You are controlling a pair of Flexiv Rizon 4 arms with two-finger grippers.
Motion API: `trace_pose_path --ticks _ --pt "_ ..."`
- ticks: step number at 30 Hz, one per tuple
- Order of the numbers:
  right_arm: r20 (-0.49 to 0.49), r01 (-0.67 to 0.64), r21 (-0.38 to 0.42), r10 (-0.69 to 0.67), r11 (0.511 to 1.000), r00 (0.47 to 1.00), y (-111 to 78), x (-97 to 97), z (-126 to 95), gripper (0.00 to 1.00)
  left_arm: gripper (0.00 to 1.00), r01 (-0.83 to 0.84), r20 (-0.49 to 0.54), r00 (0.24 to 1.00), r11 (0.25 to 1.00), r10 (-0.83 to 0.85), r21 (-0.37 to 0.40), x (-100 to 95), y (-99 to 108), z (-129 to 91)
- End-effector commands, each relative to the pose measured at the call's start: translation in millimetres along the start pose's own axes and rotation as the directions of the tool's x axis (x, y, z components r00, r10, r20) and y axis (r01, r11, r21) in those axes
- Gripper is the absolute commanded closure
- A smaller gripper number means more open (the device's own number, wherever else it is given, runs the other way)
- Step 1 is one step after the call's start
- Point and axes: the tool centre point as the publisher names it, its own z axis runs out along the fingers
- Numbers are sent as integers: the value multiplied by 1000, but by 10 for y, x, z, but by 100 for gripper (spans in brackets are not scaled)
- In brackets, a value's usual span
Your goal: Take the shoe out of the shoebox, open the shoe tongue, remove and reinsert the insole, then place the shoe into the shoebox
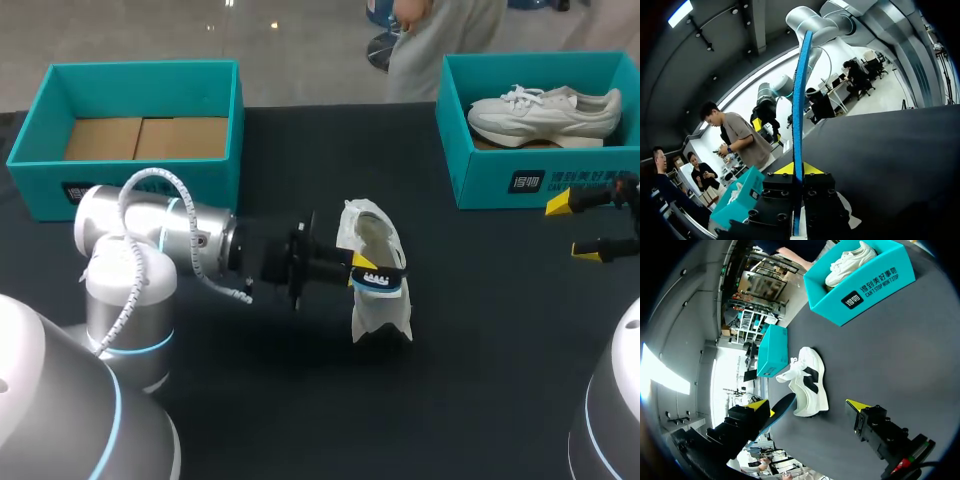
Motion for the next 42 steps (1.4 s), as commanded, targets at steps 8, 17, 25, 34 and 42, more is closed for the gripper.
trace_pose_path --ticks 8,17,25,34,42 --pt "5 -2 -1 2 1000 1000 -12 7 -3 0 100 14 -7 1000 1000 -14 -27 39 211 82" --pt "5 -2 -1 2 1000 1000 -12 7 -3 0 100 15 -8 1000 1000 -15 -20 22 165 99" --pt "5 -2 -1 2 1000 1000 -12 7 -3 0 100 12 16 1000 1000 -12 13 11 36 182" --pt "5 -2 -1 2 1000 1000 -12 7 -3 0 100 28 50 998 999 -27 -17 67 159 250" --pt "5 -2 -1 2 1000 1000 -12 7 -3 0 100 40 57 998 998 -37 -39 38 293 270"
